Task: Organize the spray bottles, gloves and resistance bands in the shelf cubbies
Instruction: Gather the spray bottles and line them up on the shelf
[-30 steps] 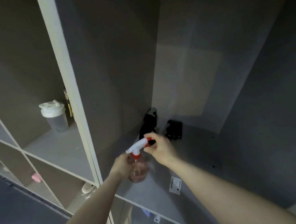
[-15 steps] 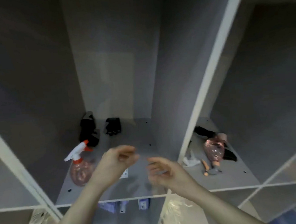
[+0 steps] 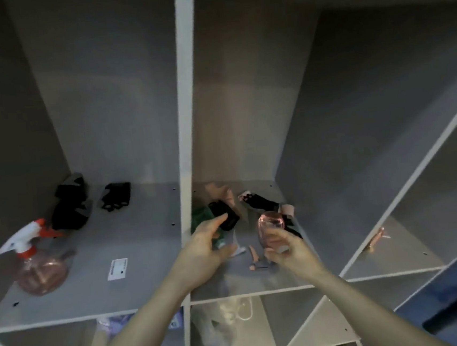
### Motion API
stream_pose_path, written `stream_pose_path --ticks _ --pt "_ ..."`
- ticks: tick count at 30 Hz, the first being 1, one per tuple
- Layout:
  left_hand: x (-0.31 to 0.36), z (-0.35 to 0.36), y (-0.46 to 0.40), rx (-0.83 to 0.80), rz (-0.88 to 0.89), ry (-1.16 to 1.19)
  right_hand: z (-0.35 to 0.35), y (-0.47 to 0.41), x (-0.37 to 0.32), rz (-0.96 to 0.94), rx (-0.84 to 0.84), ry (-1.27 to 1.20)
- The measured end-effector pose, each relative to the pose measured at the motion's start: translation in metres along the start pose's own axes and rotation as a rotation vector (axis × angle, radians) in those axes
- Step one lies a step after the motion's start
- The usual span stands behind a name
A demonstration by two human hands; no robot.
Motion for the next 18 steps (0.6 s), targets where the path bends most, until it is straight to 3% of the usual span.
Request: stream_pose_path --ticks 6,9,13,18 --pt "-0.010 0.038 -0.044 0.105 -0.164 -0.052 -0.047 -0.042 0.052 -0.118 -0.109 0.260" --pt "-0.022 0.048 -0.053 0.167 -0.245 -0.058 -0.040 -0.068 0.071 -0.273 -0.215 0.609" --pt "-0.040 0.059 -0.061 0.197 -0.335 -0.105 -0.007 -0.097 0.117 -0.355 -0.518 1.054" --pt "-0.061 0.061 -0.073 0.186 -0.404 -0.101 0.021 -0.109 0.149 -0.388 -0.578 1.367"
Point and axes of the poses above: each hand's wrist, its own y-axis away from the middle knuckle, its own z-axis out of the palm, x = y × z, the point moved 4 cm from there along -y, towards the middle knuckle, and after that the axes turned 12 degrees about -y, right-handed, at the moved point
